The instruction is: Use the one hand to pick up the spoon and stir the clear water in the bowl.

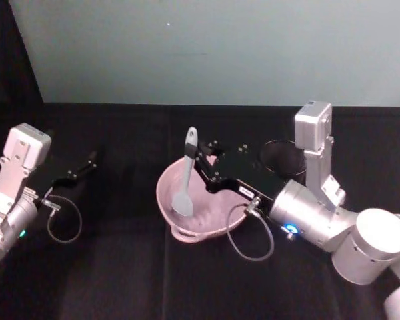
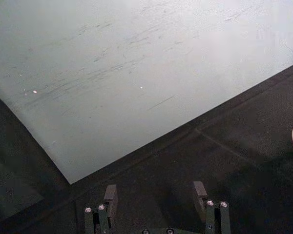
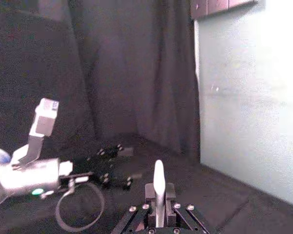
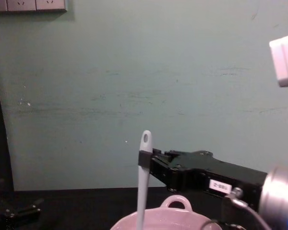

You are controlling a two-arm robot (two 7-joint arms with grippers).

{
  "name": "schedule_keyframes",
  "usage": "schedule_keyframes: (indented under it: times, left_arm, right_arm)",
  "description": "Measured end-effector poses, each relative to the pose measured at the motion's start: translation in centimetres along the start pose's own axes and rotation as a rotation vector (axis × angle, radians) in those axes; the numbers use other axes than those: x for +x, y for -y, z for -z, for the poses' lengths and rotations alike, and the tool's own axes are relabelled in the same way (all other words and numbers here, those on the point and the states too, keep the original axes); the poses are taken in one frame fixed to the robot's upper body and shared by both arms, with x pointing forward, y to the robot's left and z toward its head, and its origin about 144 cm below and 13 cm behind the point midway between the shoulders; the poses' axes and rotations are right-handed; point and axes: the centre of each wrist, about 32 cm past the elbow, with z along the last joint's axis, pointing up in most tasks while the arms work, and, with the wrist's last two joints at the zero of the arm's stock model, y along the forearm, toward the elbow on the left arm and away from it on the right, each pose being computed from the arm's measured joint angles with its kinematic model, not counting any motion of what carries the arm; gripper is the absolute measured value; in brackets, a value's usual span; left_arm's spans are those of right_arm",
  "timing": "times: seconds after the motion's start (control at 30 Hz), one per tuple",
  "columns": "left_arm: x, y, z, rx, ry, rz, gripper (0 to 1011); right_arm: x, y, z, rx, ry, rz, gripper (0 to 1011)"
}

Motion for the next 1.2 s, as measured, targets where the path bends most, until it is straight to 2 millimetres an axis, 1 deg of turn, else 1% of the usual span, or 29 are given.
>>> schedule_keyframes:
  times: [0.2, 0.37, 0.47, 0.57, 0.67, 0.83, 0.87, 0.93, 1.07, 1.2]
  left_arm:
    - [0.0, 0.0, 0.0, 0.0, 0.0, 0.0, 1011]
    - [0.0, 0.0, 0.0, 0.0, 0.0, 0.0, 1011]
    - [0.0, 0.0, 0.0, 0.0, 0.0, 0.0, 1011]
    - [0.0, 0.0, 0.0, 0.0, 0.0, 0.0, 1011]
    - [0.0, 0.0, 0.0, 0.0, 0.0, 0.0, 1011]
    - [0.0, 0.0, 0.0, 0.0, 0.0, 0.0, 1011]
    - [0.0, 0.0, 0.0, 0.0, 0.0, 0.0, 1011]
    - [0.0, 0.0, 0.0, 0.0, 0.0, 0.0, 1011]
    - [0.0, 0.0, 0.0, 0.0, 0.0, 0.0, 1011]
    - [0.0, 0.0, 0.0, 0.0, 0.0, 0.0, 1011]
  right_arm:
    - [0.6, -1.5, 0.9, 0.043, 0.069, 0.063, 116]
    - [1.6, -1.8, 1.3, 0.051, 0.144, 0.126, 116]
    - [2.5, -1.4, 1.3, 0.048, 0.19, 0.155, 116]
    - [2.9, -0.7, 1.0, 0.045, 0.207, 0.163, 116]
    - [3.1, 0.3, 0.4, 0.031, 0.212, 0.154, 116]
    - [2.6, 2.2, -0.7, 0.012, 0.174, 0.108, 116]
    - [2.6, 2.2, -0.7, 0.012, 0.174, 0.108, 116]
    - [1.9, 3.0, -1.1, 0.005, 0.141, 0.075, 116]
    - [1.1, 3.3, -1.2, -0.014, 0.097, 0.034, 116]
    - [0.4, 2.9, -0.9, -0.028, 0.046, -0.003, 116]
